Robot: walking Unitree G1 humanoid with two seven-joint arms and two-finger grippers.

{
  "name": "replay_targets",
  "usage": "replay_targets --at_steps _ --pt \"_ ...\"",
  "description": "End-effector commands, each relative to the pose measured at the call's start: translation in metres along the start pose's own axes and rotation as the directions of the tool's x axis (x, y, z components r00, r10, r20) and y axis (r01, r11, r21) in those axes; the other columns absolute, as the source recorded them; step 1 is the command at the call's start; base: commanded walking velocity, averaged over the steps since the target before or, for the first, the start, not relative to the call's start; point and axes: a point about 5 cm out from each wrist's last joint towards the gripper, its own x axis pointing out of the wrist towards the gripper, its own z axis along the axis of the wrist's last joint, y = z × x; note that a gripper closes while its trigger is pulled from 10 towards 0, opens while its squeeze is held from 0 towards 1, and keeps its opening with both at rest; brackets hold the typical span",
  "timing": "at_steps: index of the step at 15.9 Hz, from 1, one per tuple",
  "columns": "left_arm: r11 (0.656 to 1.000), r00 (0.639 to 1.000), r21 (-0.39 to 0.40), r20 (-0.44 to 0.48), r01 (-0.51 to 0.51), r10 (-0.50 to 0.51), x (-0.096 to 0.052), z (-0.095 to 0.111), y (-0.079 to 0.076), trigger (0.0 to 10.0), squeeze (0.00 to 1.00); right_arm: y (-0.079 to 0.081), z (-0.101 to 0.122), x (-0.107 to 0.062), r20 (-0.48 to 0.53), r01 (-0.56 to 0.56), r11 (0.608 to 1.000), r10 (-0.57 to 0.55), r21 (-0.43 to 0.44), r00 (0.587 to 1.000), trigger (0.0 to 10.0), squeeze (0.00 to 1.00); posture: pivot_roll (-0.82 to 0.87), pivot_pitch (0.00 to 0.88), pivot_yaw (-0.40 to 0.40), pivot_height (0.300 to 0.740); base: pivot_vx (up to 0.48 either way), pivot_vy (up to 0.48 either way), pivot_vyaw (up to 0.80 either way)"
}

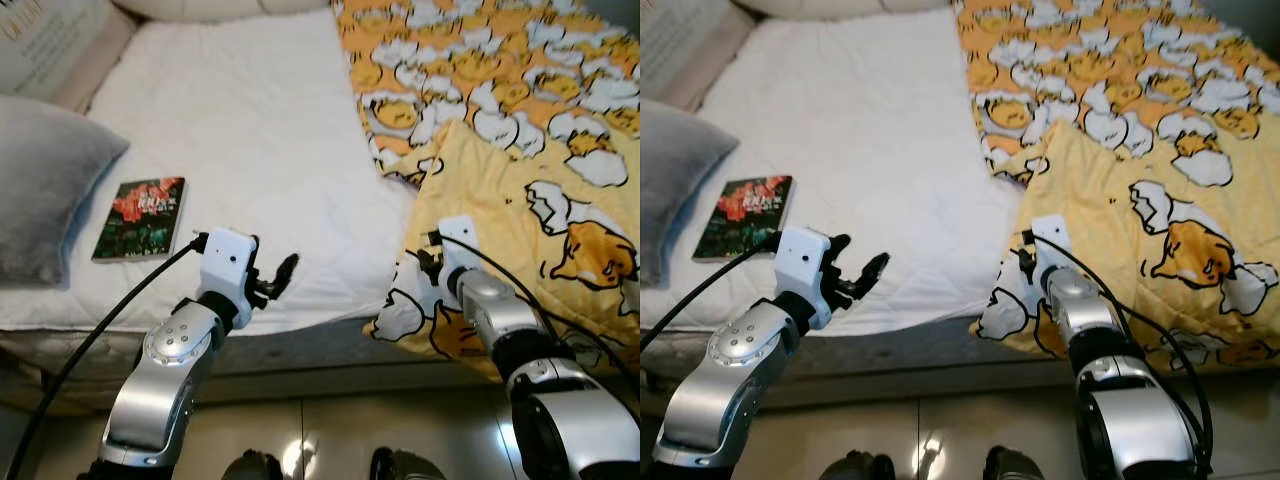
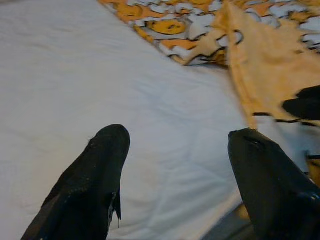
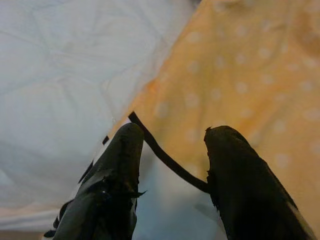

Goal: Clean up the room

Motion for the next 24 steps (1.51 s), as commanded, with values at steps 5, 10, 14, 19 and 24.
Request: replay_targets --at_steps 5,10,14,19,24 --pt "0.95 0.95 0.03 -0.021 0.311 -0.31 -0.014 0.016 -0.024 10.0 1.0 0.001 -0.006 0.003 -0.073 0.017 1.0 -0.018 -0.021 0.997 10.0 1.0 0.08 0.253 0.022 0.74 0.0 0.0 0.0" --pt "0.927 0.933 0.104 -0.036 0.361 -0.359 -0.029 0.034 -0.028 10.0 1.0 0.003 0.003 0.005 -0.054 0.015 1.0 -0.015 -0.008 0.998 7.5 0.0 0.12 0.339 0.025 0.74 0.0 0.0 0.0" --pt "0.927 0.936 0.128 -0.061 0.352 -0.347 -0.037 0.038 -0.026 10.0 1.0 0.003 0.009 0.006 -0.047 0.009 0.999 -0.011 -0.045 0.999 0.0 0.0 0.14 0.356 0.011 0.74 0.0 0.0 0.0" --pt "0.93 0.939 0.126 -0.063 0.344 -0.338 -0.04 0.038 -0.03 10.0 1.0 0.003 0.011 0.007 -0.038 0.002 0.999 -0.004 -0.051 0.999 0.0 0.0 0.13 0.329 0.003 0.74 0.0 0.0 0.0" --pt "0.934 0.944 0.139 -0.055 0.33 -0.325 -0.036 0.04 -0.028 10.0 1.0 0.006 0.009 0.007 -0.031 -0.024 0.998 0.022 -0.05 0.999 0.0 0.0 0.12 0.31 0.004 0.74 0.0 0.0 0.0"
